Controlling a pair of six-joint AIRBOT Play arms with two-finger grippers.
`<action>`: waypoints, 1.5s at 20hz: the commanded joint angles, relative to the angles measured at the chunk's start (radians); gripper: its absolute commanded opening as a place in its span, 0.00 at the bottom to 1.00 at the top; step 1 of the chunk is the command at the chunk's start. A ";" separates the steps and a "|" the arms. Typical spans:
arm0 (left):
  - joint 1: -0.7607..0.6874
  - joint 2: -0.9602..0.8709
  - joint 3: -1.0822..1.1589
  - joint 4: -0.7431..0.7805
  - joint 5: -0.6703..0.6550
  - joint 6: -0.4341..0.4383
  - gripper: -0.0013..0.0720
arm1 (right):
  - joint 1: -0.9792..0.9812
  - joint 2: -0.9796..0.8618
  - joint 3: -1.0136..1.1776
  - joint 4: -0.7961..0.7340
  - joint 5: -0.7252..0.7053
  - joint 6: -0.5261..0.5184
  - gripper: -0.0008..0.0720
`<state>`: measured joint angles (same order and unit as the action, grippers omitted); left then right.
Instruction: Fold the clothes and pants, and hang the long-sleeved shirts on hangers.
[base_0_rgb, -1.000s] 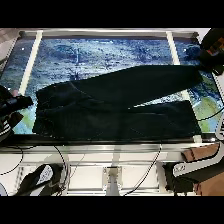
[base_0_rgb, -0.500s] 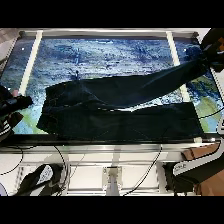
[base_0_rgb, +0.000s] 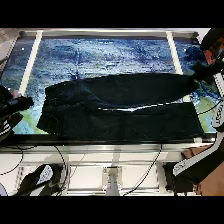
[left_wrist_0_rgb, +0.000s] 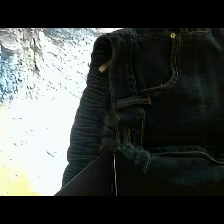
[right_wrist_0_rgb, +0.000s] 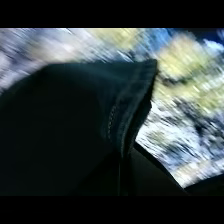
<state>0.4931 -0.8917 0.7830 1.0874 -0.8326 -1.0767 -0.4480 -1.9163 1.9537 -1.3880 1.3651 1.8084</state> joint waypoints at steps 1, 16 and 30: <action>0.000 0.000 0.000 0.000 -0.028 -0.001 0.06 | -0.043 -0.072 -0.004 -0.146 0.159 0.047 0.03; 0.000 -0.018 0.000 0.000 -0.028 -0.001 0.06 | -0.078 -0.071 0.104 0.023 0.010 -0.023 0.56; 0.146 0.143 -0.132 -0.013 -0.306 -0.177 0.04 | -0.123 0.232 -0.372 0.557 -0.031 -0.509 0.03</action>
<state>0.5663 -0.8352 0.7136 1.0611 -1.0283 -1.2274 -0.5491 -1.7882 1.7706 -0.9997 1.3743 1.4590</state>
